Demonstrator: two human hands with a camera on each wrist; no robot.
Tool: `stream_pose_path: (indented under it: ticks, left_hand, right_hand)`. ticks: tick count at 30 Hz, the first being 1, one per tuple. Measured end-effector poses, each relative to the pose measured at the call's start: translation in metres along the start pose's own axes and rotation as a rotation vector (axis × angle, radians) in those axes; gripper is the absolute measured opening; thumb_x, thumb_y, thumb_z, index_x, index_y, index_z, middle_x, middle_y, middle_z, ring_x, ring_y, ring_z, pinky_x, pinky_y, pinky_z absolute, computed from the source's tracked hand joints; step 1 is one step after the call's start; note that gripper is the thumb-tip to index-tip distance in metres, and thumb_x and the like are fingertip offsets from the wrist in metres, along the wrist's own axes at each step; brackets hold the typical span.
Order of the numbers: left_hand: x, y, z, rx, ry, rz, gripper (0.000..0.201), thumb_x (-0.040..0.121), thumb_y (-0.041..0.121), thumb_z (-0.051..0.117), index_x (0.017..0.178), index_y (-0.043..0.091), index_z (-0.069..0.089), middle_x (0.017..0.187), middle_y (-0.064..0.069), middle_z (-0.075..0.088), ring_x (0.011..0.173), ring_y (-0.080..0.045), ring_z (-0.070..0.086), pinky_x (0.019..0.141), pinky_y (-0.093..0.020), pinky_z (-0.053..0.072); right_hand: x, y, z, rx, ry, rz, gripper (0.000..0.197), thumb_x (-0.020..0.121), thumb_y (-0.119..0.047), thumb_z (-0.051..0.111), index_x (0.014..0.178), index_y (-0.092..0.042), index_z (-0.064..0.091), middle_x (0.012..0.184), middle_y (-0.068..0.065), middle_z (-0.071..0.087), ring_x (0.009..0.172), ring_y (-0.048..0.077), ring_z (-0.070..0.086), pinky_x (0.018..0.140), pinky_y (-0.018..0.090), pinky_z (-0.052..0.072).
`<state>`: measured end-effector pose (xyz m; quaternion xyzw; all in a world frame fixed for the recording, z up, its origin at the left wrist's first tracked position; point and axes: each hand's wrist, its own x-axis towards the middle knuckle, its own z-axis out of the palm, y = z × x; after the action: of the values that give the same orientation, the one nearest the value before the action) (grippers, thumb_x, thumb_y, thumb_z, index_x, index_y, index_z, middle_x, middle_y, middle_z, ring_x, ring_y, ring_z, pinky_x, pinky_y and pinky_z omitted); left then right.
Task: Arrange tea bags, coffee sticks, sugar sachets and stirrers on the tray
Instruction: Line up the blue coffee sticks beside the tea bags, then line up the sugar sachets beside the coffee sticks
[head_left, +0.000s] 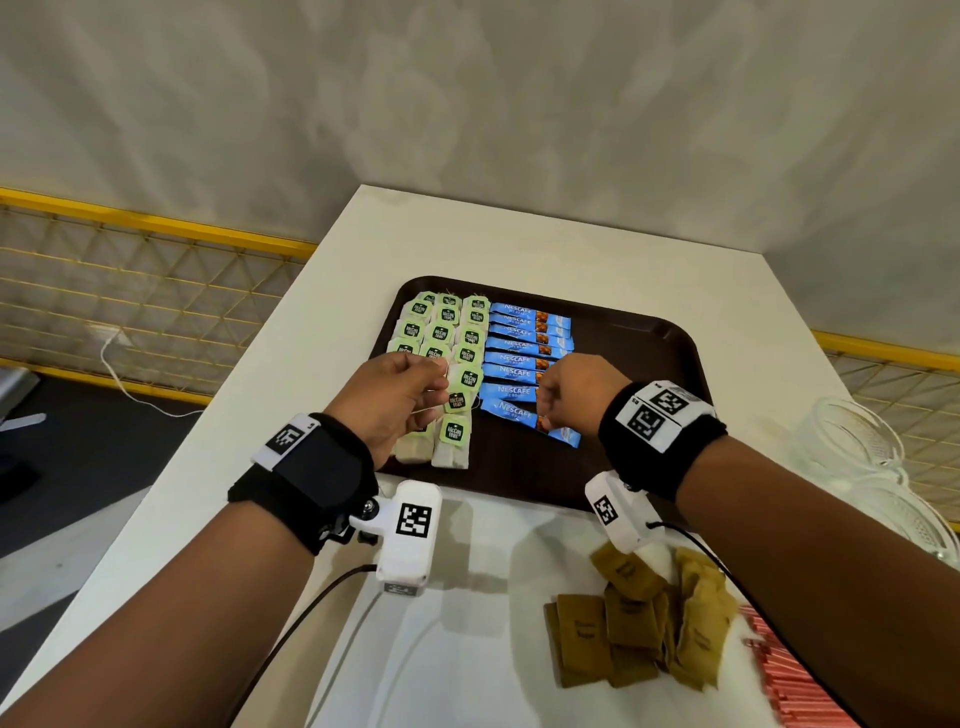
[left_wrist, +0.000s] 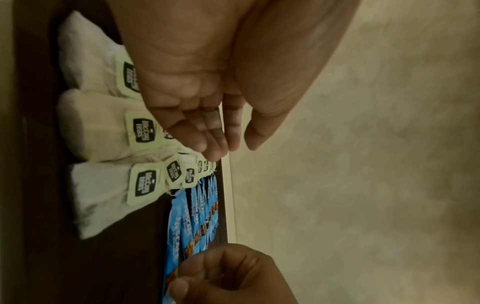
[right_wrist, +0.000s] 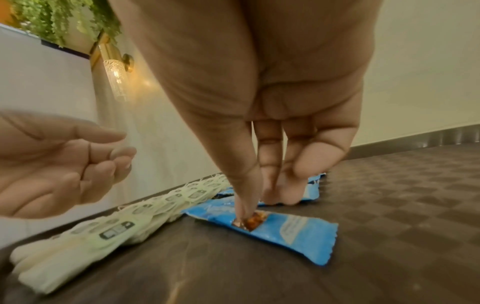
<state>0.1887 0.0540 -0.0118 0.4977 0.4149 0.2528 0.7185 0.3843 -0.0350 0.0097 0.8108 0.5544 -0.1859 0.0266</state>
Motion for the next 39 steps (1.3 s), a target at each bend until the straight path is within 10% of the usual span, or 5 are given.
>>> stream_pose_path:
  ticks: [17,27,39]
  left_hand:
    - [-0.017,0.002,-0.006,0.107,0.001,0.038,0.009,0.091,0.024,0.062,0.091,0.015,0.059,0.085,0.001,0.065,0.072,-0.009,0.061,0.067,-0.024,0.049]
    - [-0.058,-0.004,0.042,0.567,-0.298,0.341,0.017,0.091,0.024,0.061,0.092,0.007,0.063,0.079,0.003,0.062,0.071,-0.008,0.056,0.066,-0.024,0.043]
    - [-0.100,-0.056,0.114,1.248,-0.689,0.548,0.032,0.087,0.038,0.063,0.115,0.026,0.057,0.115,0.000,0.052,0.105,-0.018,0.056,0.088,-0.028,0.044]
  right_hand:
    - [0.001,-0.020,-0.004,-0.173,-0.002,-0.008,0.021,0.087,-0.020,0.063,0.104,-0.009,0.068,0.111,0.003,0.067,0.105,0.022,0.062,0.094,0.034,0.049]
    - [-0.115,0.005,-0.008,0.240,0.271,0.077,0.015,0.078,-0.029,0.073,0.081,-0.015,0.069,0.073,-0.007,0.062,0.067,0.009,0.055,0.057,0.013,0.036]
    - [-0.218,0.058,0.057,0.181,0.124,0.337,0.041,0.083,-0.022,0.066,0.123,-0.021,0.058,0.124,0.003,0.058,0.105,0.018,0.056,0.086,0.022,0.038]
